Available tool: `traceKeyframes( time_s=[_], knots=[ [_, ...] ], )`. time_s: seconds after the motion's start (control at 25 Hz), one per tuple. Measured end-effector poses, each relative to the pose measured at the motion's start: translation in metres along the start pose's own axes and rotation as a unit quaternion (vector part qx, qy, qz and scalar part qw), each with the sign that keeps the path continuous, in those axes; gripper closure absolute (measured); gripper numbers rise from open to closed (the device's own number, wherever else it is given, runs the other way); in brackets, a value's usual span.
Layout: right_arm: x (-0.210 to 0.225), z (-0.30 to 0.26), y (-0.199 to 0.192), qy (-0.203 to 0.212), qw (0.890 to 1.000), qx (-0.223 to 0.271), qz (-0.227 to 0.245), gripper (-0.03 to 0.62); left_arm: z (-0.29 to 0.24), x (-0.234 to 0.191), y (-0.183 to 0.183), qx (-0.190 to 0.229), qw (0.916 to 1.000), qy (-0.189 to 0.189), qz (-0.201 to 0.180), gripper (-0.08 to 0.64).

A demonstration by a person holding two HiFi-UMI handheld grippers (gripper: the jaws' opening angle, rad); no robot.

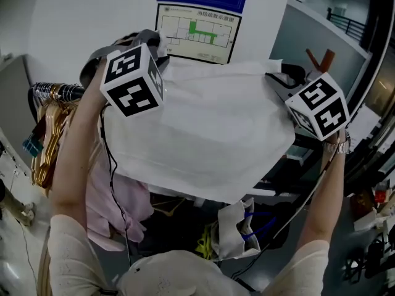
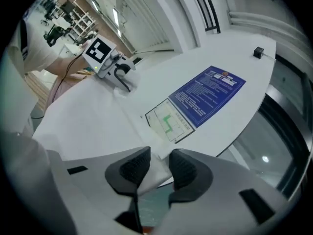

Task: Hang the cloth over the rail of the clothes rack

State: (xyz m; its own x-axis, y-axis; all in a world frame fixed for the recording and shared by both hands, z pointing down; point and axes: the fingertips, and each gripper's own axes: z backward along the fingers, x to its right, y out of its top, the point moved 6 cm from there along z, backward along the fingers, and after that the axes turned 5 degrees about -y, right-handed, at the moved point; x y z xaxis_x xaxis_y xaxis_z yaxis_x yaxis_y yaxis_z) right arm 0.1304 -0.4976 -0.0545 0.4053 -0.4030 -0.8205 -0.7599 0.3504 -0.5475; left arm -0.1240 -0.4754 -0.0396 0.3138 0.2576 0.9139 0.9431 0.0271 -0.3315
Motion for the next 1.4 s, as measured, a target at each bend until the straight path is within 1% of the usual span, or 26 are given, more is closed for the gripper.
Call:
traceKeyframes(
  time_s=[0.12,0.24,0.32,0.4,0.44,0.48,0.56,0.64,0.72,0.76,0.8,0.84,0.92,0.96,1.0,1.08,1.12,1.2,1.28,1.32,1.4],
  knots=[
    [0.006,0.003,-0.020,0.035,0.999,-0.005,-0.014,0.482,-0.001,-0.001,-0.001,-0.006,1.0000,-0.002,0.003,0.445],
    [0.014,0.014,-0.033,0.047,0.998,-0.002,-0.035,0.482,-0.001,-0.001,0.002,-0.010,0.9999,0.005,0.004,0.445],
    [0.023,0.019,-0.043,0.036,0.999,-0.023,-0.030,0.482,-0.002,0.000,0.000,-0.017,0.9998,0.003,0.007,0.446],
    [0.037,0.024,-0.057,0.002,0.998,-0.053,-0.020,0.482,-0.003,0.000,-0.003,-0.025,0.9996,-0.003,0.011,0.445],
    [0.042,0.028,-0.062,-0.012,0.998,-0.060,-0.018,0.483,-0.002,-0.001,-0.005,-0.027,0.9996,-0.001,0.012,0.446],
    [0.042,0.033,-0.062,-0.017,0.998,-0.056,-0.018,0.482,-0.001,-0.001,-0.005,-0.027,0.9995,0.005,0.012,0.445],
    [0.030,0.050,-0.046,-0.006,1.000,-0.018,-0.016,0.482,0.001,-0.001,-0.003,-0.026,0.9995,0.016,0.011,0.446],
    [0.007,0.072,-0.012,0.022,0.999,0.037,-0.002,0.482,0.002,-0.001,-0.002,-0.024,0.9994,0.020,0.011,0.445],
    [-0.023,0.094,0.028,0.056,0.994,0.089,0.023,0.482,0.003,-0.002,-0.002,-0.021,0.9993,0.027,0.012,0.445],
    [-0.039,0.103,0.047,0.069,0.991,0.107,0.030,0.482,0.004,-0.003,-0.002,-0.020,0.9992,0.032,0.011,0.445],
    [-0.053,0.109,0.061,0.073,0.990,0.112,0.033,0.482,0.005,-0.003,-0.002,-0.019,0.9991,0.036,0.010,0.445],
    [-0.064,0.111,0.070,0.064,0.992,0.102,0.029,0.482,0.006,-0.004,-0.002,-0.018,0.9991,0.038,0.009,0.445],
    [-0.079,0.102,0.076,0.022,0.998,0.054,0.004,0.483,0.005,-0.002,-0.002,-0.016,0.9993,0.034,0.005,0.445],
    [-0.087,0.093,0.075,0.009,0.999,0.030,-0.014,0.483,0.004,-0.001,-0.002,-0.018,0.9995,0.026,0.000,0.445],
    [-0.097,0.085,0.072,0.009,1.000,0.008,-0.028,0.483,0.003,0.000,-0.003,-0.023,0.9997,0.011,-0.006,0.445],
    [-0.114,0.075,0.065,0.020,0.999,-0.018,-0.041,0.485,0.000,0.004,-0.005,-0.032,0.9985,-0.038,-0.020,0.445],
    [-0.118,0.073,0.063,0.018,0.999,-0.023,-0.040,0.492,-0.001,0.007,-0.005,-0.031,0.9968,-0.067,-0.030,0.445],
    [-0.119,0.074,0.062,0.006,0.999,-0.029,-0.033,0.491,-0.003,0.011,0.000,-0.014,0.9916,-0.114,-0.059,0.443],
    [-0.119,0.073,0.065,-0.001,0.999,-0.025,-0.025,0.492,-0.003,0.010,0.002,0.002,0.9864,-0.136,-0.092,0.442],
    [-0.118,0.071,0.066,-0.001,0.999,-0.019,-0.028,0.491,-0.004,0.007,-0.002,-0.001,0.9847,-0.143,-0.100,0.442],
    [-0.116,0.068,0.063,0.007,0.998,-0.008,-0.054,0.492,-0.005,0.001,-0.009,-0.003,0.9802,-0.169,-0.104,0.443]
  ],
)
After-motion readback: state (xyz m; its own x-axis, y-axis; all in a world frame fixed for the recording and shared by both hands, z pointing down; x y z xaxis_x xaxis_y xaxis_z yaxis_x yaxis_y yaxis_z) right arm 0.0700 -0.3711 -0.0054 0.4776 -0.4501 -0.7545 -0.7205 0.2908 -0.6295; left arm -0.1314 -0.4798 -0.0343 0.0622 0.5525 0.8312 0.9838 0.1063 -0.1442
